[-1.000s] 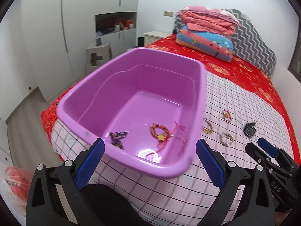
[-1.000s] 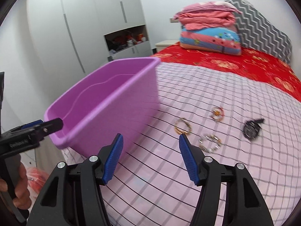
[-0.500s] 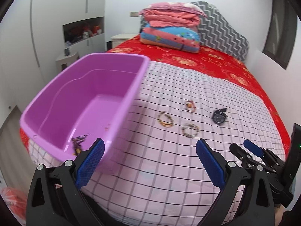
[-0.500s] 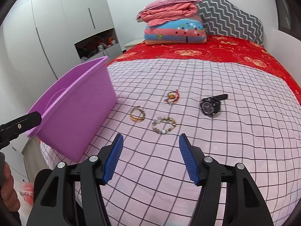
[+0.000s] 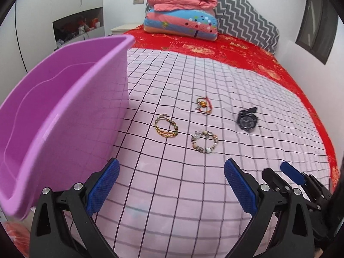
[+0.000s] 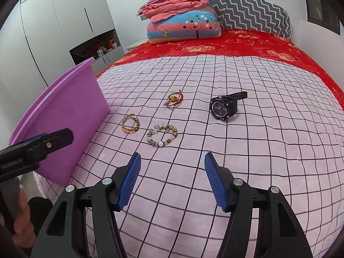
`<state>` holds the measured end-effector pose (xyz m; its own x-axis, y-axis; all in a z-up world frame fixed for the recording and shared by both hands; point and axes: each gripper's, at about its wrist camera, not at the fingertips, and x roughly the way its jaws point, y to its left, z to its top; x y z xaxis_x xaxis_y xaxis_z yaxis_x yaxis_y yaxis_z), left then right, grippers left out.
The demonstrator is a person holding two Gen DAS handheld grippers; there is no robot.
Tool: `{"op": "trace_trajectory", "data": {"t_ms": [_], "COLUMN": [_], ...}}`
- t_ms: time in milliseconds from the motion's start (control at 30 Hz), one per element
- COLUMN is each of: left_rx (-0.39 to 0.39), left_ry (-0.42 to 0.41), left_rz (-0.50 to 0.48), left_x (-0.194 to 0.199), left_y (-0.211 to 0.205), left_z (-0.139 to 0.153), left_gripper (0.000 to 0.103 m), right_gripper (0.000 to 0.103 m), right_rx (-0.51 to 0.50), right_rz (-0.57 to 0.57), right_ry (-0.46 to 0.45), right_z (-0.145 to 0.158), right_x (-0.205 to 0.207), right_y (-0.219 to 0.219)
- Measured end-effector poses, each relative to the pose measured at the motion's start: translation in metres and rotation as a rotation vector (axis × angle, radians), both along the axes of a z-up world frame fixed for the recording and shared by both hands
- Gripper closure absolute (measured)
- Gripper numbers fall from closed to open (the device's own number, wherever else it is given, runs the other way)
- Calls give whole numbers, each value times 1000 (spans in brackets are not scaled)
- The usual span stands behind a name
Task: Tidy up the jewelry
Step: 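Move both open tools back over the bracelets on the bed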
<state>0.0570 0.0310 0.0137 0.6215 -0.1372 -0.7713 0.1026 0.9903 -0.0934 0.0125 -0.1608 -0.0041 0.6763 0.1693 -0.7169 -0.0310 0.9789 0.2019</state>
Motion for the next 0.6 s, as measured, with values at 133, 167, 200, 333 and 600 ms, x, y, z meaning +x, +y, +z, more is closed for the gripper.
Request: {"op": "trace_trajectory", "data": {"t_ms": [133, 167, 200, 333, 600], "left_rx": [26, 42, 50, 80, 84], "left_ry": [12, 10, 8, 20, 33], "left_rz": [42, 57, 63, 86, 130], "left_x": [27, 36, 41, 68, 112], "left_y": [-2, -3, -4, -4, 2], "left_z": [-24, -31, -35, -57, -87], "left_gripper": [7, 7, 7, 7, 7], "right_gripper": [44, 44, 44, 44, 44], "right_rx": [0, 1, -2, -32, -29], "right_rz": [-1, -2, -4, -4, -23], "right_ry": [21, 25, 31, 51, 81], "right_z": [-21, -24, -30, -51, -83], "right_x": [25, 30, 38, 64, 108], "right_y": [-3, -3, -2, 3, 12]}}
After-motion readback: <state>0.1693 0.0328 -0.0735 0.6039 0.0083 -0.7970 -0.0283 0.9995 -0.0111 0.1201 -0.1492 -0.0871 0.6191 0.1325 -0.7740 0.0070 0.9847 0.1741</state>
